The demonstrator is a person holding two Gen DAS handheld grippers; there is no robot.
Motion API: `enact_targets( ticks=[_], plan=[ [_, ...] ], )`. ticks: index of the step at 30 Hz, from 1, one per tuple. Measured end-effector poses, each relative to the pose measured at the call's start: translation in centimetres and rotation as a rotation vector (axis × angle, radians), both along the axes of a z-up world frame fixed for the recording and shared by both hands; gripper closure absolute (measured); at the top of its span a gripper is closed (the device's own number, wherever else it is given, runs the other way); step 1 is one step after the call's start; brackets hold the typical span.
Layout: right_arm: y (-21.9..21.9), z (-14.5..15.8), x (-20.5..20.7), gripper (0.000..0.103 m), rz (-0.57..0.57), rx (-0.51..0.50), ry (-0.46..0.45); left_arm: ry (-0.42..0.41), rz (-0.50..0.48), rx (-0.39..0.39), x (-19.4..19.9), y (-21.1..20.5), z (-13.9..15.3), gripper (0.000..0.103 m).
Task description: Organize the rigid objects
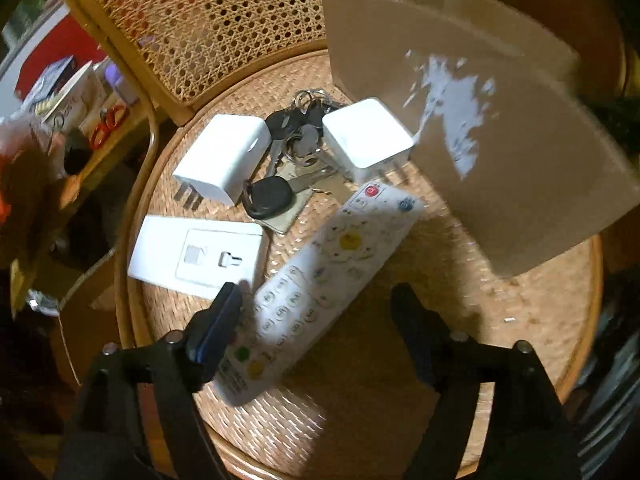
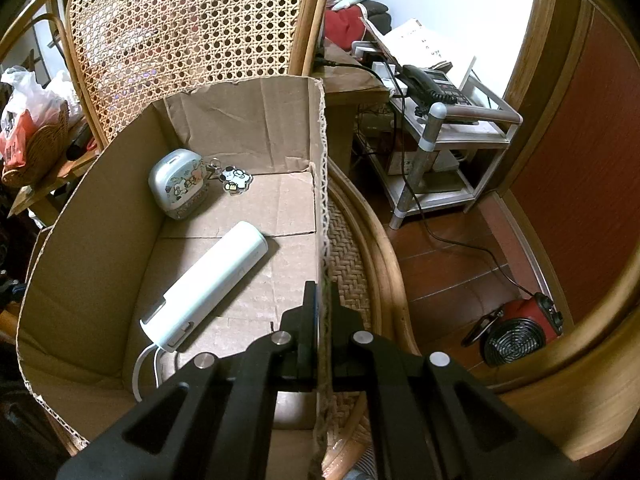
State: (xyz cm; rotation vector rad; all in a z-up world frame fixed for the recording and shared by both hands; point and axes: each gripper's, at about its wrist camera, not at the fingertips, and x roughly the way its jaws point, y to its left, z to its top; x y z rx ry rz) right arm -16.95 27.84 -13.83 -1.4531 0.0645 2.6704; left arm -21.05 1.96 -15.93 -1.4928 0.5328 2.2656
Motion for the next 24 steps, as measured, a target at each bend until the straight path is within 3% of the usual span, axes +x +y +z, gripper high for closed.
enact_targets(
  ticks=[1,3,5,11,14,19,24],
  plan=[
    [0.0,0.0,0.0,0.098,-0.001,0.0,0.0,0.0,0.008,-0.007,-0.4,-0.4,-0.2,0.015],
    [0.0,0.0,0.0,0.098,0.0,0.0,0.0,-0.014,0.025,0.029,-0.9,-0.8,0.0,0.014],
    [0.0,0.0,0.0,0.098,0.0,0.0,-0.001,-0.012,0.016,0.012,-0.8,-0.5,0.1,0.014],
    [0.0,0.0,0.0,0.098,0.002,0.001,0.0,-0.028,-0.007,0.019,0.7,0.3,0.2,0.02],
    [0.0,0.0,0.0,0.098,0.004,0.001,0.001,-0.102,-0.006,0.104,1.4,-0.3,-0.4,0.02],
    [0.0,0.0,0.0,0.098,0.003,0.001,0.001,-0.109,0.053,0.12,1.2,-2.0,-0.5,0.022],
    [0.0,0.0,0.0,0.098,0.005,0.002,0.001,-0.101,0.047,0.135,1.0,-1.4,-0.5,0.022]
  ],
)
